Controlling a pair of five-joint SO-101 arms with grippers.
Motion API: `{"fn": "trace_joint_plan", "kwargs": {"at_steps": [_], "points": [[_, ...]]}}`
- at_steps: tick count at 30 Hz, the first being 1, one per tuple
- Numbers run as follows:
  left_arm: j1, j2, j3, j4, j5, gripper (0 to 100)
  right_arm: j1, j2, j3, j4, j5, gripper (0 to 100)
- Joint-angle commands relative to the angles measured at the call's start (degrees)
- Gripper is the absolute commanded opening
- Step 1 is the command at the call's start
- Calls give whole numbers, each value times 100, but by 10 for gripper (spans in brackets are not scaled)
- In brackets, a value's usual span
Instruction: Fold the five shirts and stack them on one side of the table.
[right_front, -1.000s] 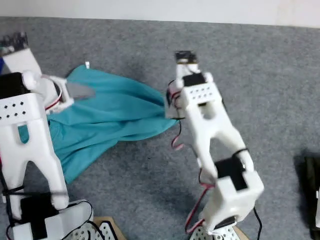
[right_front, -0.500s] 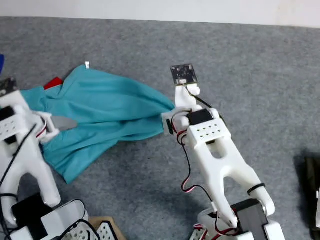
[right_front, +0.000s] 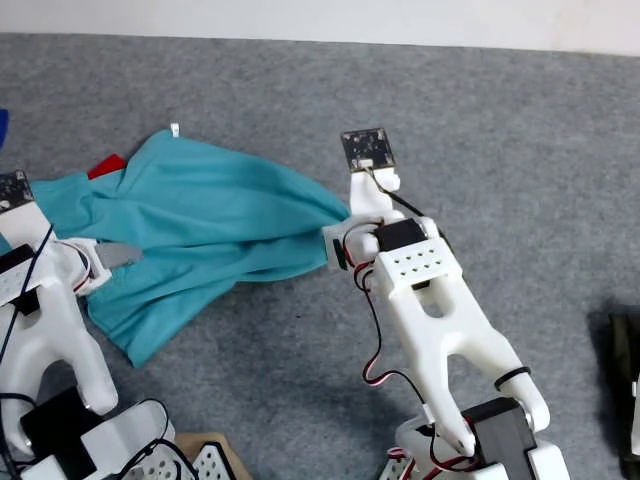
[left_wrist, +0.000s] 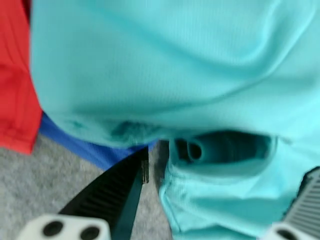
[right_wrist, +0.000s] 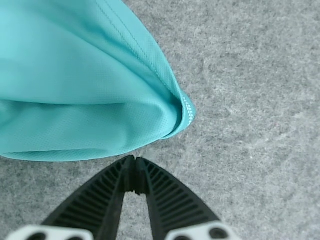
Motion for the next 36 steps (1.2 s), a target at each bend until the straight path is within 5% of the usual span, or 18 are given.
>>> {"fn": "trace_joint_plan", "kwargs": {"at_steps": [1, 6, 14, 27, 36], "points": [[-4, -110, 22, -308, -18, 442, -66, -242, -31, -92, 26, 13], [189, 40, 145, -325, -35, 428, -66, -242, -31, -92, 26, 13], [549, 708, 119, -527, -44, 183, -66, -242, -31, -92, 26, 13], [558, 831, -4, -695, -9, 175, -66, -242, 22, -233, 62, 13], [549, 831, -787, 527, -26, 179, -66, -242, 22, -233, 246, 13]]}}
